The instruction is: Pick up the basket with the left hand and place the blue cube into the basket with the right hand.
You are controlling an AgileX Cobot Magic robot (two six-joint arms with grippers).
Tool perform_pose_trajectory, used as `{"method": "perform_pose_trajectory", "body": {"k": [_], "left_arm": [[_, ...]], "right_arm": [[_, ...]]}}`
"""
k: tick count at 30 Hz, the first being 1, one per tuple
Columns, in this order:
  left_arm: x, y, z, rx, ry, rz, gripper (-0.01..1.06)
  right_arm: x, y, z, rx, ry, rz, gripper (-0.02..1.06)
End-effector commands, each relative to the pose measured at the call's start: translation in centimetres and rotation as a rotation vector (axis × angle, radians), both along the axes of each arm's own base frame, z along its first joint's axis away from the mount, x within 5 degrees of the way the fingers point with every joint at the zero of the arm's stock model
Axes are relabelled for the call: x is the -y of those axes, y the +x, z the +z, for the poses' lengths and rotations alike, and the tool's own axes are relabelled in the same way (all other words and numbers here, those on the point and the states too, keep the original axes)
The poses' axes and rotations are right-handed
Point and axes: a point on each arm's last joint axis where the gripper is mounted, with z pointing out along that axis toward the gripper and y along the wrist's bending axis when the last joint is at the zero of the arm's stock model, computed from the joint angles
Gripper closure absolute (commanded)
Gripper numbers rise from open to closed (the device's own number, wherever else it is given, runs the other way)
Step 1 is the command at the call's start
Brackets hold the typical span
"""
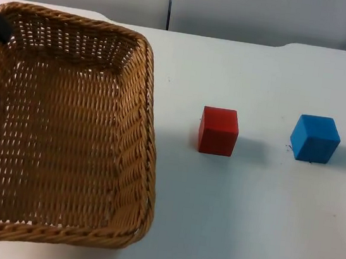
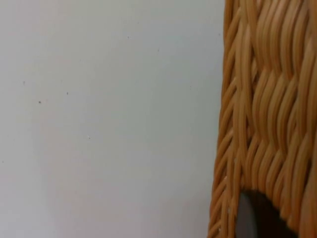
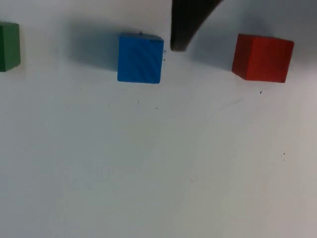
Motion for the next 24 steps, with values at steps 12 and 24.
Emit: {"method": "perform_pose_trajectory", "body": {"k": [12, 24], "left_arm": [[0.4, 2.2, 0.5, 0.032, -0.038, -0.004, 1.05], [0.4, 2.3, -0.6, -0.014, -0.045, -0.010, 1.05]], "right_arm": [[-0.7, 5.3, -7.3, -0.125, 0.022, -0.033, 0.02], [-3.8, 8.5, -12.8, -0.228, 0.024, -0.005, 0.02]]}}
